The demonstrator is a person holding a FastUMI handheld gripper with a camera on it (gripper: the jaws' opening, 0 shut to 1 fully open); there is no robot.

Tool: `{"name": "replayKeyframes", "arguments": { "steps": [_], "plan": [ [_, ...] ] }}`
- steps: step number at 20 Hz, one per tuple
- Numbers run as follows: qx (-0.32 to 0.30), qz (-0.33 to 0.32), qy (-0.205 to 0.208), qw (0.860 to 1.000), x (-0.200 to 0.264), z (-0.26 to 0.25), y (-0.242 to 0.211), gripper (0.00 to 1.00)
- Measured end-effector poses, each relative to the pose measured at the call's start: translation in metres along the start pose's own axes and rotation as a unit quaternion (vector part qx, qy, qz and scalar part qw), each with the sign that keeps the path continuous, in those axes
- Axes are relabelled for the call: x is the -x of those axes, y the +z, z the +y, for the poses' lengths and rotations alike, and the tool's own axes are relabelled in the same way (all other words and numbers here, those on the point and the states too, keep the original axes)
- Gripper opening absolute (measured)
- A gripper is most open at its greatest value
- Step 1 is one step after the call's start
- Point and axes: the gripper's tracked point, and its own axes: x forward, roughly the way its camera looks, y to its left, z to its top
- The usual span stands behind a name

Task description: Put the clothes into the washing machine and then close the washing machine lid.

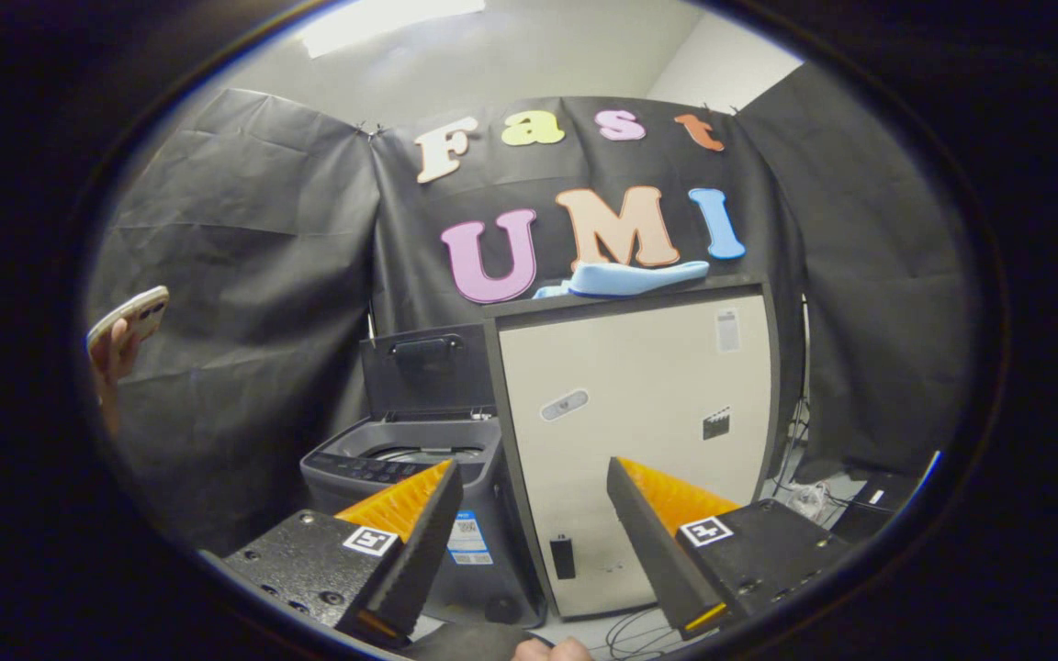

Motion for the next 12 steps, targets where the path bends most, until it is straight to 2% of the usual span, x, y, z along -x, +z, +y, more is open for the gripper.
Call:
{"name": "replayKeyframes", "arguments": {
  "steps": [12],
  "plan": [
    [-0.004,-0.018,-0.018,1.0,-0.063,-0.008,0.076,0.96]
  ]
}}
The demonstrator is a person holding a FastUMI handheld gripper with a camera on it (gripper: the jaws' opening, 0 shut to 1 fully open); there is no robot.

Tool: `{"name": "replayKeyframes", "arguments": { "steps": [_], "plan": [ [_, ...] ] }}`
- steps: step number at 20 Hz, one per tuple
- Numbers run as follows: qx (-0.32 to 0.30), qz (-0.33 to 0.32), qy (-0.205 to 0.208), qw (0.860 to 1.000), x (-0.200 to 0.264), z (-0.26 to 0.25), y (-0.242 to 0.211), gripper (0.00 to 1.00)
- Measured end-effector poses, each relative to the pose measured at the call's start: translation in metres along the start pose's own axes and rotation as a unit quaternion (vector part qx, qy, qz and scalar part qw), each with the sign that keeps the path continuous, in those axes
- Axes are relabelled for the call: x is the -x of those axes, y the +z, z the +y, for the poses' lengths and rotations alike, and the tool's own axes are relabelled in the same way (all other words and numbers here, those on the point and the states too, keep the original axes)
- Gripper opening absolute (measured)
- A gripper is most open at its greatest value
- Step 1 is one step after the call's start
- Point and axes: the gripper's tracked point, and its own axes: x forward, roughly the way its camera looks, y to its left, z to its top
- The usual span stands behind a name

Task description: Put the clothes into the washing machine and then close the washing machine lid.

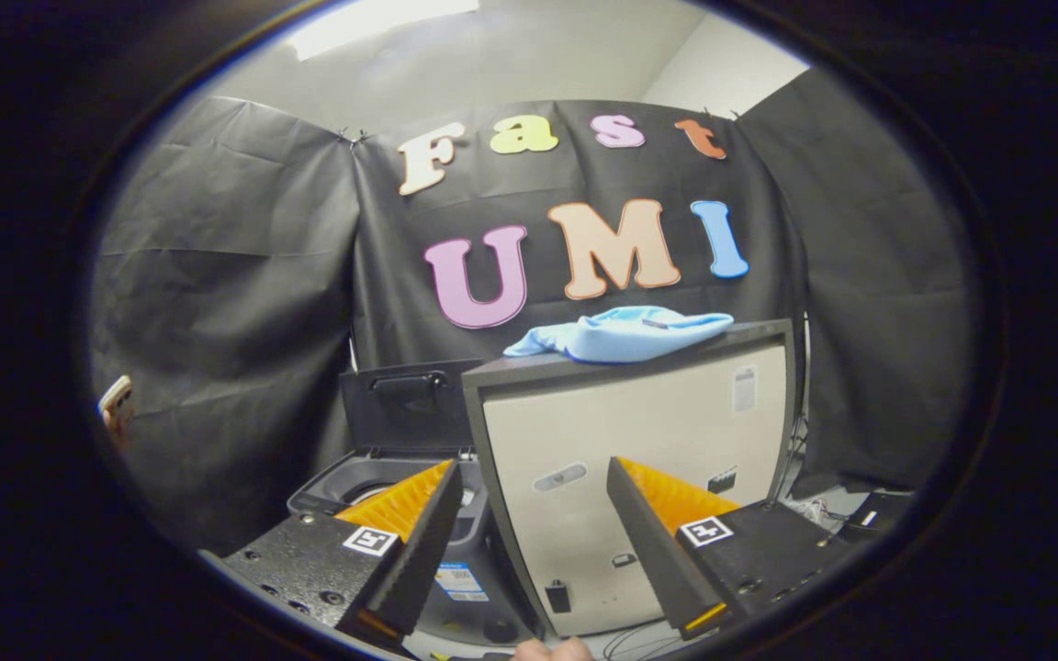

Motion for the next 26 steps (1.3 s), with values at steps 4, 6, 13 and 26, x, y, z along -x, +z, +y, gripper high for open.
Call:
{"name": "replayKeyframes", "arguments": {
  "steps": [4,6,13,26],
  "plan": [
    [-0.019,-0.007,-0.007,1.0,-0.024,0.001,0.019,0.96],
    [-0.021,-0.008,-0.015,1.0,-0.035,-0.002,0.027,0.96],
    [0.002,0.003,-0.037,0.999,-0.08,-0.021,0.077,0.96],
    [0.07,0.13,-0.078,0.986,-0.184,-0.083,0.096,0.98]
  ]
}}
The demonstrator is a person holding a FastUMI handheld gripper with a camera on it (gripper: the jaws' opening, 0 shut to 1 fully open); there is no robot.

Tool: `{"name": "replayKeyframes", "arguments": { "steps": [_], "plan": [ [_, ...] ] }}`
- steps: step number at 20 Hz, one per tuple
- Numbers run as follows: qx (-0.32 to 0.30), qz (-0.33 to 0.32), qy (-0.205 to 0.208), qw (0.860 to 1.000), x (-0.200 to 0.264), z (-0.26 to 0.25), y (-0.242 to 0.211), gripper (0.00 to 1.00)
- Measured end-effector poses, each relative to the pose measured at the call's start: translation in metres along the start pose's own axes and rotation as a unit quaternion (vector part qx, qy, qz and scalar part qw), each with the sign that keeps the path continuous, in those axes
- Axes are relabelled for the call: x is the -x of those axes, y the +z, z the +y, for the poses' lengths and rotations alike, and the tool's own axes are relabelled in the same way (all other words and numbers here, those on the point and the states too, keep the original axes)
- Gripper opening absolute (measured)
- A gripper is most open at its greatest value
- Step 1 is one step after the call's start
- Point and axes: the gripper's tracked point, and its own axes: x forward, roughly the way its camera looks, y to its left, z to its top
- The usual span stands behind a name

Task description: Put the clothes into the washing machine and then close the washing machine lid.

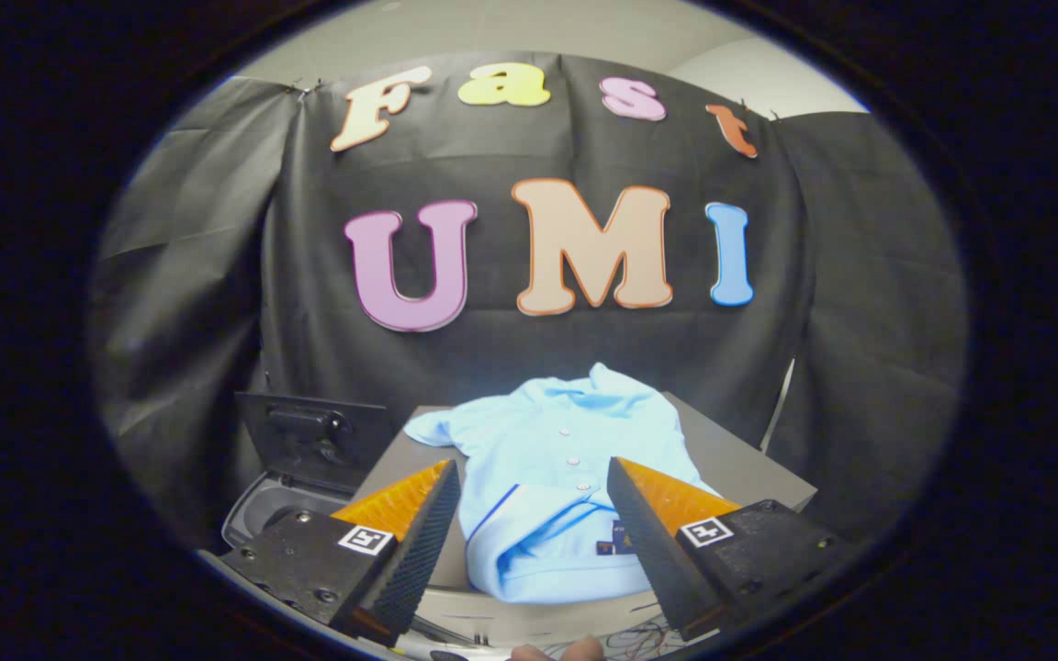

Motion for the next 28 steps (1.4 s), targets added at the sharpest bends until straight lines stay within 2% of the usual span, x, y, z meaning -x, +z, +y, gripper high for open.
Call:
{"name": "replayKeyframes", "arguments": {
  "steps": [4,7,9,12,15,17,21,25,28],
  "plan": [
    [-0.013,0.088,-0.017,0.996,-0.029,-0.016,-0.03,0.98],
    [0.029,0.119,-0.014,0.992,-0.043,-0.022,-0.037,0.99],
    [0.002,0.122,-0.016,0.992,-0.049,-0.024,-0.035,0.99],
    [0.004,0.127,-0.054,0.99,-0.054,-0.043,-0.034,0.59],
    [0.015,0.137,-0.07,0.988,-0.054,-0.045,-0.033,0.18],
    [-0.012,0.134,-0.075,0.988,-0.056,-0.043,-0.03,0.1],
    [-0.019,0.101,-0.073,0.992,-0.051,-0.026,-0.004,0.09],
    [-0.044,0.057,-0.026,0.997,-0.045,0.028,0.042,0.09],
    [-0.026,0.05,0.019,0.998,-0.041,0.086,0.057,0.09]
  ]
}}
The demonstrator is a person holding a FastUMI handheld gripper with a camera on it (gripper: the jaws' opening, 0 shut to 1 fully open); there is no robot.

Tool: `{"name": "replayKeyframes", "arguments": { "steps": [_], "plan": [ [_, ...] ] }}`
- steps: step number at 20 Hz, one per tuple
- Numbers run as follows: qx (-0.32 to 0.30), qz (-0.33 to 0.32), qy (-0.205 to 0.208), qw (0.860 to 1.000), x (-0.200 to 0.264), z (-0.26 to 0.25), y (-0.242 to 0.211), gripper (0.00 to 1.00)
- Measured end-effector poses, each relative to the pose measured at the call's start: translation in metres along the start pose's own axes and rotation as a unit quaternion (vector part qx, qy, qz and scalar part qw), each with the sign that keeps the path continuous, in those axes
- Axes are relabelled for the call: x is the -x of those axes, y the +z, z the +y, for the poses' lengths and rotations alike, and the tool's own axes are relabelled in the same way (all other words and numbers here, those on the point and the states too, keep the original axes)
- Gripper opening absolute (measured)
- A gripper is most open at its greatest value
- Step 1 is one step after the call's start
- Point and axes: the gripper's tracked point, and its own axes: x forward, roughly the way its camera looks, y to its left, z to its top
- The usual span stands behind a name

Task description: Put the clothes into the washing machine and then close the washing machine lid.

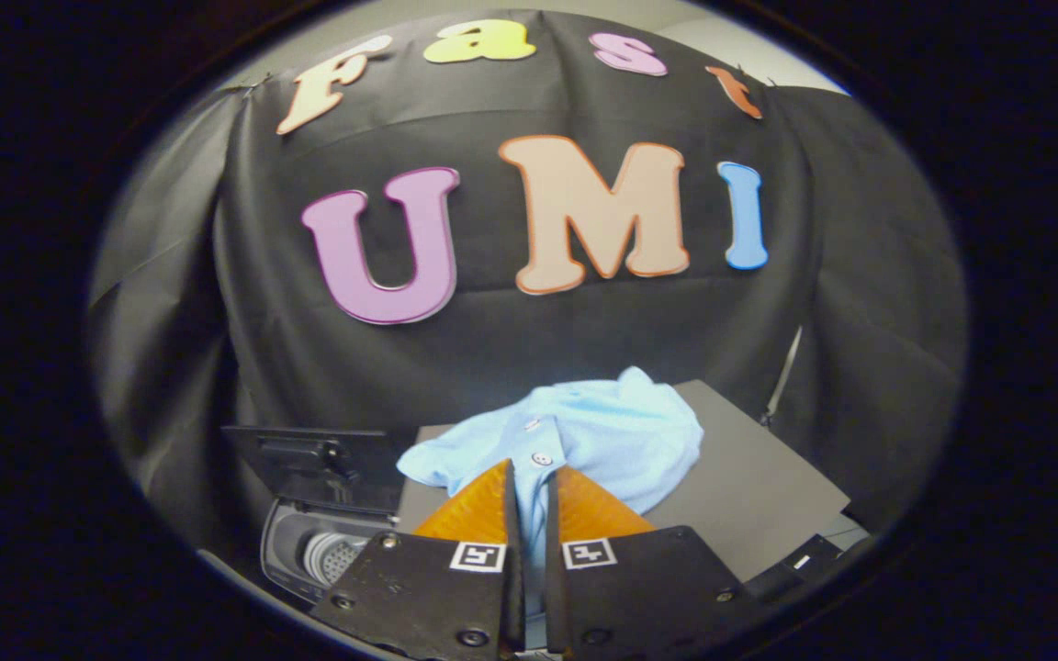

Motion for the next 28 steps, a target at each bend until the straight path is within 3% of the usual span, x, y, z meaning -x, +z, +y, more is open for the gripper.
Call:
{"name": "replayKeyframes", "arguments": {
  "steps": [6,14,25,28],
  "plan": [
    [0.013,0.016,0.079,0.997,-0.01,0.109,-0.001,0.09],
    [0.013,0.025,0.153,0.988,-0.016,0.221,-0.014,0.09],
    [0.001,0.069,0.194,0.979,-0.047,0.292,-0.056,0.09],
    [-0.05,0.08,0.216,0.972,-0.052,0.307,-0.067,0.09]
  ]
}}
